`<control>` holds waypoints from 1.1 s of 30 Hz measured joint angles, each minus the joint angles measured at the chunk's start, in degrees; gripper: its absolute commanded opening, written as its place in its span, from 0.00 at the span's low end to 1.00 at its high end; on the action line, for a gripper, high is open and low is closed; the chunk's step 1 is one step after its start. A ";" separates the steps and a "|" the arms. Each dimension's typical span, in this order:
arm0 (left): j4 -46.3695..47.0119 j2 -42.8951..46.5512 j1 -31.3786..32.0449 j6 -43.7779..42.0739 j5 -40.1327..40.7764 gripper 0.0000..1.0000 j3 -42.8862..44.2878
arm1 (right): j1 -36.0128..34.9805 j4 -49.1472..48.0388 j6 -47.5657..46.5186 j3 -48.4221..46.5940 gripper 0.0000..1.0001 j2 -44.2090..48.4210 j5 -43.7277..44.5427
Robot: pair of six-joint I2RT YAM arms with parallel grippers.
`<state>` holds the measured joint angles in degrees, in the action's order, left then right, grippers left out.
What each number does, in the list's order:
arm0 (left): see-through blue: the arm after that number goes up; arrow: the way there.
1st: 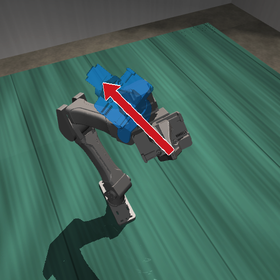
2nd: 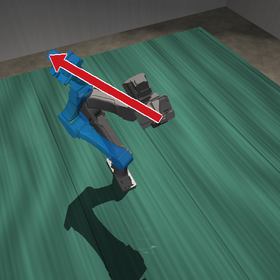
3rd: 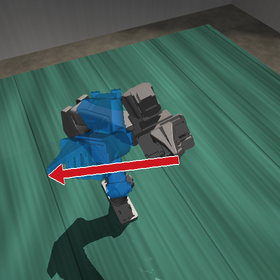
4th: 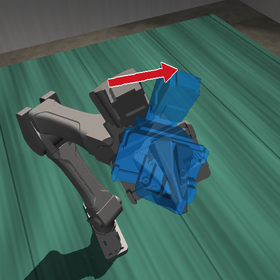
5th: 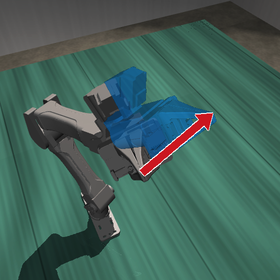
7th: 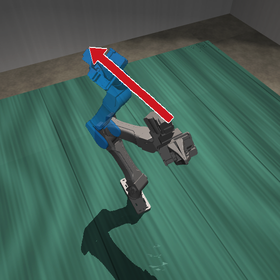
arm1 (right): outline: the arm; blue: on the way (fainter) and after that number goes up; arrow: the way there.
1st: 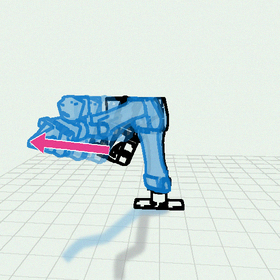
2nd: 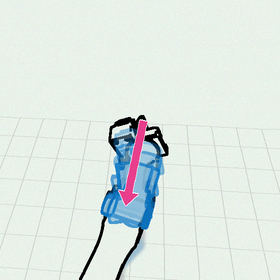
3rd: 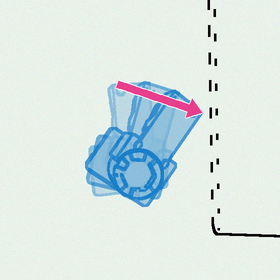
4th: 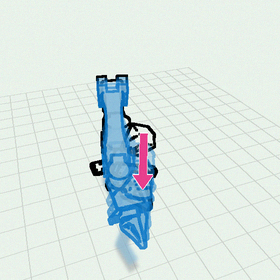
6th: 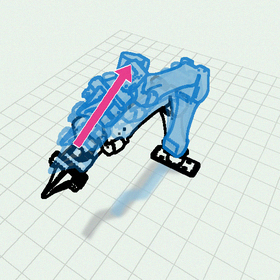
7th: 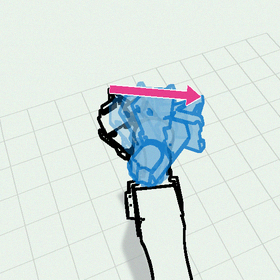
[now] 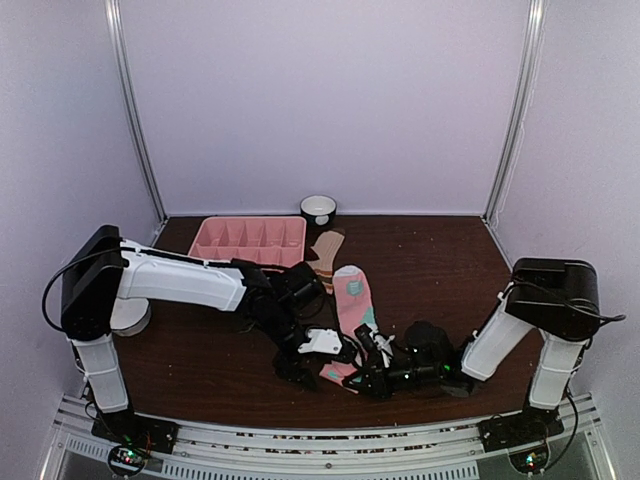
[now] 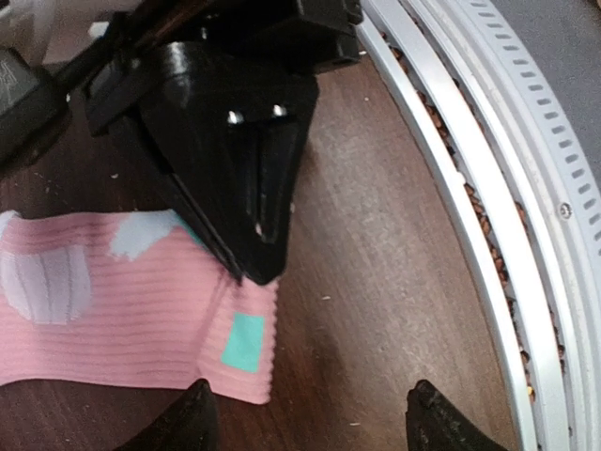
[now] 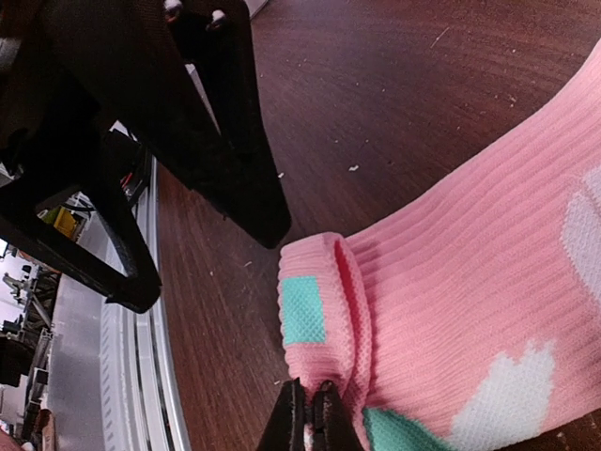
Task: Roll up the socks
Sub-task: Roll the sock at the center of the board.
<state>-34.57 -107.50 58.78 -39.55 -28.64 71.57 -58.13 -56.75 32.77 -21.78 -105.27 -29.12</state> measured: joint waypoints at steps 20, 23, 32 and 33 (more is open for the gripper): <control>6.34 -7.06 1.05 -3.39 6.58 0.00 2.12 | 1.62 -2.05 6.82 -1.14 0.20 -2.21 -4.52; 6.43 -7.32 1.09 -2.95 6.56 0.00 2.56 | 1.60 -1.84 6.47 -0.55 0.35 -0.87 -4.26; -0.02 -11.65 -0.59 0.87 0.81 0.00 9.01 | -1.70 1.97 -1.86 11.54 0.49 15.17 9.25; -1.09 -12.26 -1.01 1.33 -0.37 0.00 9.86 | -2.99 2.93 -3.41 12.35 0.49 17.09 11.15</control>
<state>-35.66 -119.77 57.78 -38.22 -29.02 81.43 -61.12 -53.82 29.36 -9.43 -88.18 -17.98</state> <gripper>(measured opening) 0.028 0.504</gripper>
